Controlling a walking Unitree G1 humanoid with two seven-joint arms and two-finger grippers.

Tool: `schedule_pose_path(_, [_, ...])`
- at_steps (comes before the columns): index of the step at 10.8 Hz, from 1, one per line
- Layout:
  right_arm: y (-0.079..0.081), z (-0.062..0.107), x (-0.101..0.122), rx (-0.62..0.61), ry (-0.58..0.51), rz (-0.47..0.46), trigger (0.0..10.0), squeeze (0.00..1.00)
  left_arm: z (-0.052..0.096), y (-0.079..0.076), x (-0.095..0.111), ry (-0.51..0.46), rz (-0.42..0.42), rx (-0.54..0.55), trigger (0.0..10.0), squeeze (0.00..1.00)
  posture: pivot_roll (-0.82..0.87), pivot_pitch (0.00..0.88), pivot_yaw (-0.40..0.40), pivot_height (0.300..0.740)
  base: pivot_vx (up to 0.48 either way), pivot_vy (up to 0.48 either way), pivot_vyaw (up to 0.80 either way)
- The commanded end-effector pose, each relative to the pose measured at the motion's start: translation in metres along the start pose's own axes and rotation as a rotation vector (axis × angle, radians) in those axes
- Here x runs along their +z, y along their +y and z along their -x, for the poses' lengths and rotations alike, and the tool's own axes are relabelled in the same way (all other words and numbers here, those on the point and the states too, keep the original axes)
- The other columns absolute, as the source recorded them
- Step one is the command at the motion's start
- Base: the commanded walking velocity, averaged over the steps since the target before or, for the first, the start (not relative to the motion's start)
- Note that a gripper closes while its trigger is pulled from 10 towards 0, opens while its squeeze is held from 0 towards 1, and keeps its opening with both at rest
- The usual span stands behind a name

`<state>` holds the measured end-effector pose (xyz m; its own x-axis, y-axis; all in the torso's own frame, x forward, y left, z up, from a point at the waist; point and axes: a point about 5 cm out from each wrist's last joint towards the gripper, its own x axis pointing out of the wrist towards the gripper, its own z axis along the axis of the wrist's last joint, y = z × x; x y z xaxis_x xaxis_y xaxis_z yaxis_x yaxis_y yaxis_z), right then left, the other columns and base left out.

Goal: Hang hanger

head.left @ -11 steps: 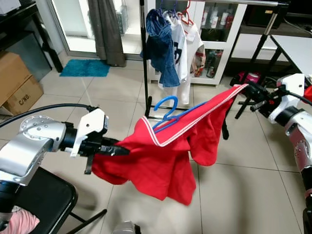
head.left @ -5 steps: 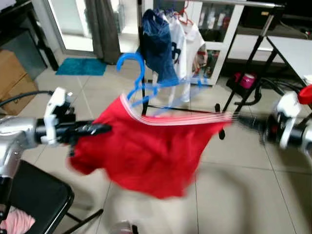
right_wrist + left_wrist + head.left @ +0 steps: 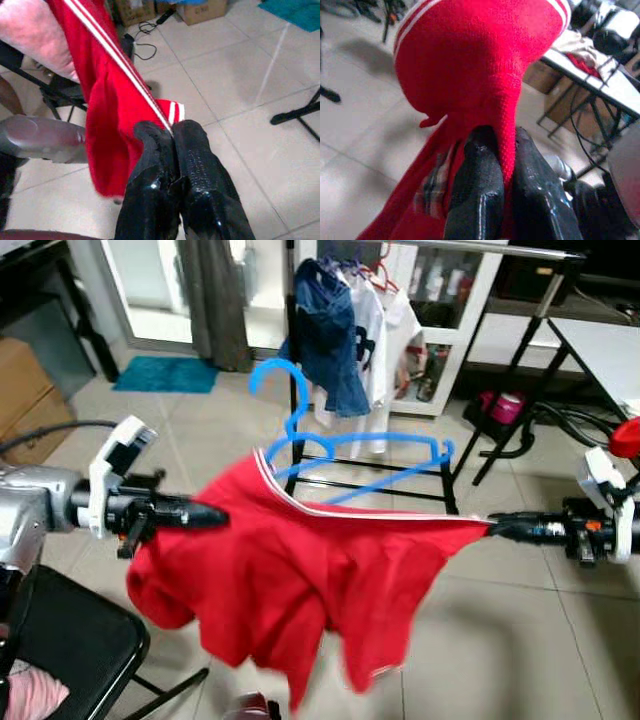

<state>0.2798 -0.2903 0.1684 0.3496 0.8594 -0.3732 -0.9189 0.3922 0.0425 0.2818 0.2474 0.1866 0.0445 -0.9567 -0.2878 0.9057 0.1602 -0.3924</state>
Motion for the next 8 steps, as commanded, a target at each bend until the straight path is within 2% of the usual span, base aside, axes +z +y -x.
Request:
schedule_pose_path(1, [-0.007,0.003,0.008,-0.067,-0.024,0.037,0.0,0.00,-0.003,-0.002,0.002,0.041,-0.016,-0.026,0.0,0.00,0.04,0.041,-0.013,0.740,0.000,0.000,0.00])
schedule_pose_path(3, [-0.011,0.001,0.013,-0.107,-0.060,0.052,0.0,0.00,-0.012,-0.003,-0.001,0.100,0.001,-0.062,0.0,0.00,0.04,0.041,-0.009,0.740,0.000,0.000,0.00])
schedule_pose_path(6, [-0.027,-0.001,0.024,-0.264,-0.150,0.095,0.0,0.00,-0.027,-0.008,-0.010,0.199,0.020,-0.141,0.0,0.00,0.04,0.037,0.008,0.740,0.000,0.000,0.00])
schedule_pose_path(8, [-0.031,-0.008,0.028,-0.305,-0.153,0.110,0.0,0.00,-0.040,-0.003,-0.012,0.241,-0.030,-0.152,0.0,0.00,0.05,0.038,0.006,0.740,0.000,0.000,0.00])
